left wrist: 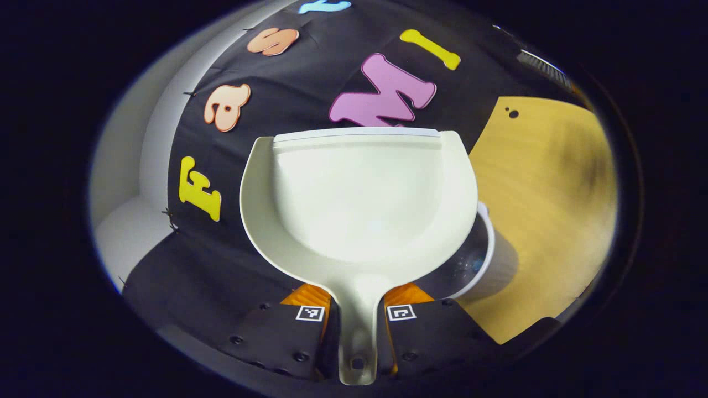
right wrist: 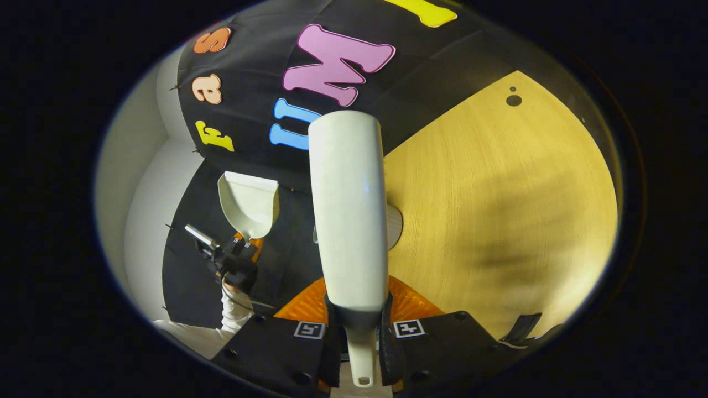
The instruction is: Pick up the small broom and dustpan from the desktop, sweep the trash into the dustpan with the broom, and then empty the trash into the garbage bin.
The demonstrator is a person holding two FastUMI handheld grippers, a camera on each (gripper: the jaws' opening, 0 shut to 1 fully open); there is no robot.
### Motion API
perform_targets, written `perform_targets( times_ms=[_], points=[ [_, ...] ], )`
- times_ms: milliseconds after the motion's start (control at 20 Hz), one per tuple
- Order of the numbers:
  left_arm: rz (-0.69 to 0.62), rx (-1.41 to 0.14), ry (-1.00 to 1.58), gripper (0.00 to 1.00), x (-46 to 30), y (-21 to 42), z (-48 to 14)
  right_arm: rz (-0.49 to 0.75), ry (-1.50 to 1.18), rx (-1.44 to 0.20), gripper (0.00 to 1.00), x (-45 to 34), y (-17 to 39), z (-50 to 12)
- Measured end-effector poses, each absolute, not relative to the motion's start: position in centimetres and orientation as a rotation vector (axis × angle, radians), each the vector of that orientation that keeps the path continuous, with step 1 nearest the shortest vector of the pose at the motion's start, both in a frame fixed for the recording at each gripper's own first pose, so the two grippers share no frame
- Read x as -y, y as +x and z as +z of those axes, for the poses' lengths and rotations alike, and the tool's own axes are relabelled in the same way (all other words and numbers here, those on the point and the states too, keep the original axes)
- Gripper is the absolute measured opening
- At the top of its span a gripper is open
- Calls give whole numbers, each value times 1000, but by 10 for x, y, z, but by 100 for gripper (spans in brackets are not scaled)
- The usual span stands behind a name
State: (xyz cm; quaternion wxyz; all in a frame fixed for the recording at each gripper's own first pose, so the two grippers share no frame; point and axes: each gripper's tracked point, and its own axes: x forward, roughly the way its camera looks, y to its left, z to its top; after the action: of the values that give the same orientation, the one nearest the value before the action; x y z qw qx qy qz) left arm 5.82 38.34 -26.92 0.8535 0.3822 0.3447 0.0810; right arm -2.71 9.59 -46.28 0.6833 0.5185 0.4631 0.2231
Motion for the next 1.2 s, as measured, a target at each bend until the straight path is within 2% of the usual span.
perform_targets(
  times_ms=[250, 400, 450, 550, 750, 900, 1200],
  points=[
    [-6, -732, 492, 25, -272, 40, -309, 325, 983, -1090, 30, -95, -28, -500],
    [-97, -812, 291, 22, -218, 26, -351, 241, 895, -1169, 30, -100, -37, -530],
    [-113, -846, 223, 25, -204, 22, -366, 233, 882, -1191, 30, -104, -43, -533],
    [-123, -917, 137, 25, -181, 12, -394, 231, 840, -1244, 30, -116, -53, -549],
    [-125, -1065, 191, 24, -165, -1, -464, 161, 761, -1372, 31, -129, -71, -594],
    [-169, -1211, 19, 25, -133, -27, -499, 108, 699, -1442, 31, -135, -79, -626],
    [-113, -1400, -61, 25, -112, -24, -556, 32, 562, -1575, 31, -140, -94, -682]
  ],
)
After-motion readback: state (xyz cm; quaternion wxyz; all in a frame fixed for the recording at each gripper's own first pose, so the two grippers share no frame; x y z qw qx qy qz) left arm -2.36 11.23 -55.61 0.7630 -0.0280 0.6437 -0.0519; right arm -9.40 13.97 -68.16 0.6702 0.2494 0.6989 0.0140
